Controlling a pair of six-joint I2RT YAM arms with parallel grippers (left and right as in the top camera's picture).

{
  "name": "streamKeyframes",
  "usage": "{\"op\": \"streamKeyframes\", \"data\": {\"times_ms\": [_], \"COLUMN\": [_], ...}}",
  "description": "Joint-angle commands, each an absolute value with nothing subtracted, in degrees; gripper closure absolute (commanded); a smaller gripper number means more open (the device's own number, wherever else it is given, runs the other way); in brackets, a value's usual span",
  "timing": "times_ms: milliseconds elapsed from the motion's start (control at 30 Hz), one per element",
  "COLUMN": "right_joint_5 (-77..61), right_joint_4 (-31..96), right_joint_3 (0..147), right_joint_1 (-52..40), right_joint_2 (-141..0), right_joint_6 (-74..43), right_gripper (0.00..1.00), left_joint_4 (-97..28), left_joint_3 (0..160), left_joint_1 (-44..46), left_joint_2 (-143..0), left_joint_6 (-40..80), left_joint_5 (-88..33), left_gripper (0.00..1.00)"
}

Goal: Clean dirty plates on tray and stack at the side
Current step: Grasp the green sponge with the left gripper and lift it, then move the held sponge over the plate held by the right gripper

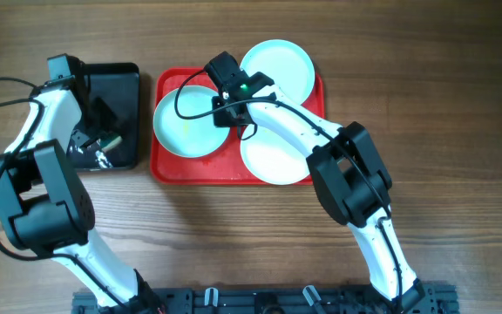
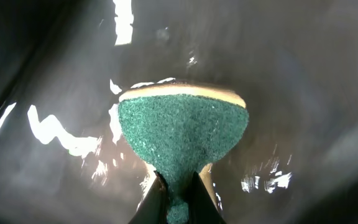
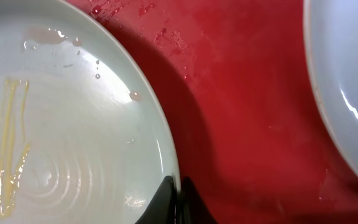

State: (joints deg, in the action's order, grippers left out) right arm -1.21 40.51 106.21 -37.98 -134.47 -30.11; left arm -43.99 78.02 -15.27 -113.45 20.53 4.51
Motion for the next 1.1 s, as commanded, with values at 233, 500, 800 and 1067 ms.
{"op": "streamKeyframes", "data": {"times_ms": [233,500,800,1067], "right_joint_5": [-12.1,-13.0,-13.0,-15.6], "right_joint_4": [40.4,40.4,40.8,41.1], "right_joint_3": [105.6,105.6,105.6,105.6], "right_joint_1": [-36.1,-35.7,-35.7,-34.2], "right_joint_2": [-136.6,-136.6,-136.6,-136.6], "right_joint_6": [-25.1,-24.1,-24.2,-24.1], "right_gripper": [0.96,0.96,0.96,0.96], "left_joint_4": [-46.9,-46.7,-45.9,-45.7], "left_joint_3": [82.8,81.6,81.5,81.5], "left_joint_1": [-12.9,-3.5,0.4,3.8], "left_joint_2": [-99.3,-103.0,-113.4,-120.0], "left_joint_6": [10.5,8.9,7.1,3.1], "left_joint_5": [-9.0,-8.5,-6.2,-7.1], "left_gripper": [0.96,0.96,0.96,0.96]}}
